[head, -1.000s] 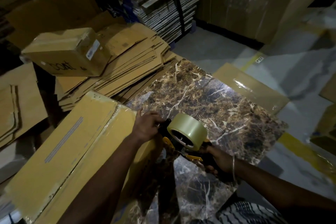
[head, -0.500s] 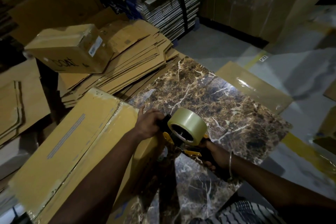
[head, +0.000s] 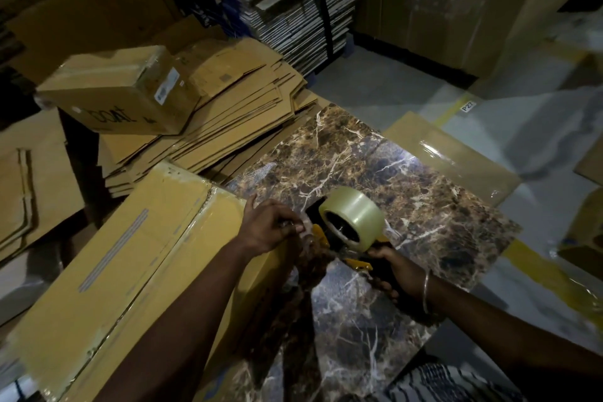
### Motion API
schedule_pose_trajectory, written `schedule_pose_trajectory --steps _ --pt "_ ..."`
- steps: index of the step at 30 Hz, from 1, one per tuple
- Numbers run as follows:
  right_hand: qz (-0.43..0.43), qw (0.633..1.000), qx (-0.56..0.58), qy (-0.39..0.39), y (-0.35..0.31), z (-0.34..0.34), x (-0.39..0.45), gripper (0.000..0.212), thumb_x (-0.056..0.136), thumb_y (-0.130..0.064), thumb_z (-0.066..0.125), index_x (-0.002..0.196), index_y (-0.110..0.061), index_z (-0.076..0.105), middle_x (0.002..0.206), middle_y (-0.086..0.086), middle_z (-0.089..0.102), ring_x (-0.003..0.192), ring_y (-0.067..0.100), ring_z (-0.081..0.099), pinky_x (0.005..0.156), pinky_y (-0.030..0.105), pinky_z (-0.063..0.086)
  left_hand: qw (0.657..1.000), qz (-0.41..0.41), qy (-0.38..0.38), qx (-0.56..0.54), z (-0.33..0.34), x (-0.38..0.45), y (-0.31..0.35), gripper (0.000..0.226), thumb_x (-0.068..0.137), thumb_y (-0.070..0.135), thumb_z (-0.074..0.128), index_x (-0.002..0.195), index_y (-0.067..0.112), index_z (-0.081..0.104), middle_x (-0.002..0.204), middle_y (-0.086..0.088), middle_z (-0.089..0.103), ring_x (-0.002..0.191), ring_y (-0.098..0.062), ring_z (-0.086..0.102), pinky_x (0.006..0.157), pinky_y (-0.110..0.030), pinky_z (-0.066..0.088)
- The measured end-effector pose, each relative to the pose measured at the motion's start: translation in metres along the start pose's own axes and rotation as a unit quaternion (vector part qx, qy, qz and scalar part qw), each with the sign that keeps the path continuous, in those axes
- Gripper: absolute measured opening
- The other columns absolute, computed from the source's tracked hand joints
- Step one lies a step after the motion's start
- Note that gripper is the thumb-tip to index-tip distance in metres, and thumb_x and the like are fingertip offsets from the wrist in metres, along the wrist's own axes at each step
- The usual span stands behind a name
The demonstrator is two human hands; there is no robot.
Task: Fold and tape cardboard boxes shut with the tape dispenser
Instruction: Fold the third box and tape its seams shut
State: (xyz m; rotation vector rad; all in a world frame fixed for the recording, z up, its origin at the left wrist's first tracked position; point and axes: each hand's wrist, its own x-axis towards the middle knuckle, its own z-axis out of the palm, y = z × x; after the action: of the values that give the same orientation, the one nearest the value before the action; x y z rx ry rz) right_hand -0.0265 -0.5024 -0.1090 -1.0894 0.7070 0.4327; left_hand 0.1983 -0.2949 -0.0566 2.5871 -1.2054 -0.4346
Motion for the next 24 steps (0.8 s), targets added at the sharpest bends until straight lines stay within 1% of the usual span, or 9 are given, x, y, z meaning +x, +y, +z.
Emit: schedule_pose_trajectory --steps 2,4,7,10,12,15,18,20,24 --pt "-0.024 0.999 -0.005 0.036 -0.006 -0.007 -0.004 0.041 0.101 -0.033 0.049 0.070 -0.007 0.052 0.048 0.006 0.036 0.031 0.014 0.026 0.036 0.018 0.020 1.000 0.005 0.022 0.000 0.002 -0.001 0.002 0.026 0.085 0.068 0.051 0.094 0.050 0.068 0.101 0.028 0.065 0.113 0.000 0.051 0.115 -0.040 -0.010" --pt "-0.075 0.994 -0.022 0.080 -0.010 -0.016 -0.002 0.031 0.101 -0.020 0.051 0.076 -0.003 0.055 0.044 0.005 0.038 0.029 0.012 0.029 0.035 0.016 0.021 0.999 0.006 0.048 0.003 0.002 -0.002 0.005 0.023 0.090 0.061 0.055 0.100 0.046 0.069 0.100 0.029 0.065 0.111 -0.001 0.055 0.117 -0.044 -0.008" --pt "-0.129 0.968 -0.125 0.173 -0.017 -0.026 0.007 0.023 0.095 -0.015 0.065 0.074 -0.006 0.064 0.042 -0.005 0.052 0.036 0.009 0.046 0.038 0.020 0.032 0.999 0.008 0.052 0.014 0.001 -0.005 0.009 0.024 0.088 0.057 0.059 0.108 0.045 0.067 0.100 0.032 0.061 0.109 -0.002 0.056 0.118 -0.045 -0.008" --pt "-0.163 0.924 -0.278 0.204 -0.022 -0.036 0.019 0.027 0.092 -0.031 0.071 0.068 -0.023 0.062 0.043 -0.013 0.055 0.046 0.002 0.052 0.047 0.021 0.035 0.999 -0.010 0.047 0.023 0.001 -0.006 0.013 0.029 0.088 0.061 0.051 0.106 0.044 0.067 0.098 0.025 0.068 0.105 -0.004 0.057 0.120 -0.051 -0.002" --pt "-0.179 0.893 -0.341 0.232 -0.019 -0.041 0.027 0.028 0.089 -0.047 0.071 0.071 -0.028 0.060 0.051 -0.009 0.057 0.055 0.011 0.056 0.052 0.029 0.038 0.998 -0.026 0.046 0.026 0.002 -0.006 0.017 0.027 0.091 0.057 0.049 0.103 0.041 0.067 0.096 0.021 0.070 0.103 -0.006 0.058 0.120 -0.053 0.001" --pt "-0.199 0.846 -0.410 0.276 -0.015 -0.042 0.035 0.034 0.083 -0.067 0.064 0.080 -0.033 0.062 0.065 -0.006 0.062 0.065 0.019 0.061 0.051 0.031 0.038 0.997 -0.047 0.045 0.052 0.005 -0.006 0.021 0.014 0.094 0.042 0.055 0.101 0.038 0.067 0.096 0.017 0.071 0.105 -0.010 0.058 0.121 -0.053 0.001" --pt "-0.201 0.816 -0.450 0.302 -0.017 -0.037 0.038 0.044 0.081 -0.073 0.060 0.086 -0.030 0.064 0.068 -0.003 0.063 0.068 0.024 0.062 0.051 0.029 0.036 0.994 -0.072 0.036 0.070 0.006 -0.008 0.029 0.013 0.091 0.035 0.055 0.096 0.034 0.067 0.091 0.014 0.069 0.103 -0.014 0.055 0.120 -0.056 0.006" --pt "-0.198 0.804 -0.468 0.310 -0.018 -0.035 0.041 0.047 0.081 -0.074 0.059 0.089 -0.029 0.066 0.071 -0.001 0.065 0.070 0.026 0.063 0.053 0.030 0.040 0.994 -0.075 0.035 0.070 0.009 -0.014 0.034 0.011 0.088 0.033 0.055 0.089 0.030 0.065 0.084 0.013 0.065 0.099 -0.016 0.055 0.119 -0.058 0.012" --pt "-0.184 0.790 -0.489 0.322 -0.016 -0.032 0.043 0.048 0.081 -0.073 0.060 0.094 -0.028 0.069 0.079 0.002 0.070 0.078 0.028 0.066 0.059 0.031 0.049 0.996 -0.059 0.040 0.061 0.014 -0.031 0.048 0.023 0.086 0.038 0.045 0.085 0.026 0.065 0.083 0.008 0.066 0.095 -0.017 0.055 0.119 -0.051 0.011"
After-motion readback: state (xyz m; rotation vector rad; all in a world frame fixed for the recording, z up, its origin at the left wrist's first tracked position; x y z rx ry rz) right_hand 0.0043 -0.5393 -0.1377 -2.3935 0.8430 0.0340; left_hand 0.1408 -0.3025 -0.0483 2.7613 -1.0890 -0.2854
